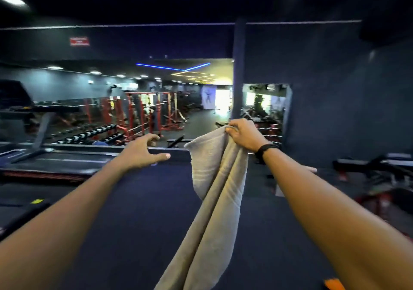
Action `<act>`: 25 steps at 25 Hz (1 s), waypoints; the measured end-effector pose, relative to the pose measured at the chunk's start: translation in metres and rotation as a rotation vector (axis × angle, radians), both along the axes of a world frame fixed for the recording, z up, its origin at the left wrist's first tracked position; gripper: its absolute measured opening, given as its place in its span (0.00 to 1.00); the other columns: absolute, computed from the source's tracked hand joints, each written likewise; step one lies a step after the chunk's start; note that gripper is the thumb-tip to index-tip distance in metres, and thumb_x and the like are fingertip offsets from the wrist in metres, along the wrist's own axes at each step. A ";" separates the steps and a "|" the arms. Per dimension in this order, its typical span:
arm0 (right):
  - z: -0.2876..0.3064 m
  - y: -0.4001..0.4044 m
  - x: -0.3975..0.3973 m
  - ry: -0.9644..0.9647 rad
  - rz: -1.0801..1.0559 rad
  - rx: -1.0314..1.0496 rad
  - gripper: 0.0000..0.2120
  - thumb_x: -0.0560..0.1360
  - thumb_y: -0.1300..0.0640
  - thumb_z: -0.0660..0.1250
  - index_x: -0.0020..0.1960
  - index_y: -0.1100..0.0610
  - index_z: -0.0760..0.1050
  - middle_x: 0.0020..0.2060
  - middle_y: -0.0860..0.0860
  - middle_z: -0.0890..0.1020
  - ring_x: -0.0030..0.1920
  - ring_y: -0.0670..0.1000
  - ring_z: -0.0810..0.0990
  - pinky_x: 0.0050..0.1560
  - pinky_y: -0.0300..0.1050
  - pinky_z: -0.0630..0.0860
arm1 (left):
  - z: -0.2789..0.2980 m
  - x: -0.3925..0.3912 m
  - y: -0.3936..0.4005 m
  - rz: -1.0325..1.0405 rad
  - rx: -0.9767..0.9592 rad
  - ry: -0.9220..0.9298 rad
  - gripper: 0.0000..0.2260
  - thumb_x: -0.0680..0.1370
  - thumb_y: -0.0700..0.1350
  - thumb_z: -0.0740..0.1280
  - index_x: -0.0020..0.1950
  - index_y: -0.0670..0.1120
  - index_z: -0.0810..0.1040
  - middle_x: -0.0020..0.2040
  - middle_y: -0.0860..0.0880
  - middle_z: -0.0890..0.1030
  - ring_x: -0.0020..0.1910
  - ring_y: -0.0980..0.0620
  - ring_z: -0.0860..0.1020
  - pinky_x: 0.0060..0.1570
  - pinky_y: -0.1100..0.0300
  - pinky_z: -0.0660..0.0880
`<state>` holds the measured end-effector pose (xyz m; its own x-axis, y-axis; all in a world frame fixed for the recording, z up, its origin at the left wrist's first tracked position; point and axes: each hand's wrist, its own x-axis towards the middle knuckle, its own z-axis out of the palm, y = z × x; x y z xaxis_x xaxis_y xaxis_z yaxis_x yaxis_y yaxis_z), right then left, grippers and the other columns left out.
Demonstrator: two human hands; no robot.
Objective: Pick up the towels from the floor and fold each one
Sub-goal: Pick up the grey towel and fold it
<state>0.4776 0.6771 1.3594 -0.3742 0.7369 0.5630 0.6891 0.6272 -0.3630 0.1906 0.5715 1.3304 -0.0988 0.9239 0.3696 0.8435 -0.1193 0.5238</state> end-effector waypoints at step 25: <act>-0.045 -0.104 0.743 -0.134 -0.844 -0.144 0.10 0.74 0.52 0.68 0.37 0.56 0.81 0.32 0.52 0.78 0.41 0.53 0.78 0.41 0.43 0.71 | -0.046 0.746 0.166 -0.763 -0.164 -0.013 0.31 0.66 0.61 0.75 0.65 0.51 0.73 0.58 0.49 0.78 0.57 0.48 0.77 0.62 0.47 0.74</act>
